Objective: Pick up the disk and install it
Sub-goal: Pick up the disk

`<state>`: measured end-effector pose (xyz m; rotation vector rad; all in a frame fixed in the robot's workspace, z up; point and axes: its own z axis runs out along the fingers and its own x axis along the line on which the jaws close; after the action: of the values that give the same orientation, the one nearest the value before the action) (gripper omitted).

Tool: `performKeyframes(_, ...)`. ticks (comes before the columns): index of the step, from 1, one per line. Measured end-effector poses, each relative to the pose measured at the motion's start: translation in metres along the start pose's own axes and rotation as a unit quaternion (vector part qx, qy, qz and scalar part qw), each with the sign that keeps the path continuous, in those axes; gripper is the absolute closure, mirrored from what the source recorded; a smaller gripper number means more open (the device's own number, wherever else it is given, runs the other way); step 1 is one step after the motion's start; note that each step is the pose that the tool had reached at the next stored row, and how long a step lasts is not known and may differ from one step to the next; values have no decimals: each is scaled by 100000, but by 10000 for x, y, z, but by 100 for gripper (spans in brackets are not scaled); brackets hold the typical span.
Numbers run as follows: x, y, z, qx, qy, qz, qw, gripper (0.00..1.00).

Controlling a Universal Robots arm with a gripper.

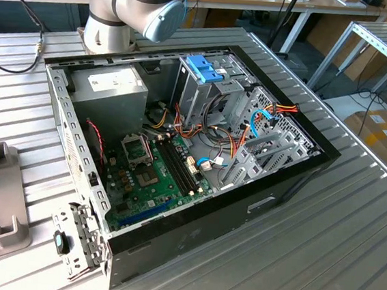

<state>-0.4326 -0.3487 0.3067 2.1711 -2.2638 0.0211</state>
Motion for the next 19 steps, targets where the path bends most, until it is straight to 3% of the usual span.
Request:
performKeyframes(11,0,0,-8,15,-7,1,100000,65)
performKeyframes(19,1,-1,-128,8,1,1,100000,65)
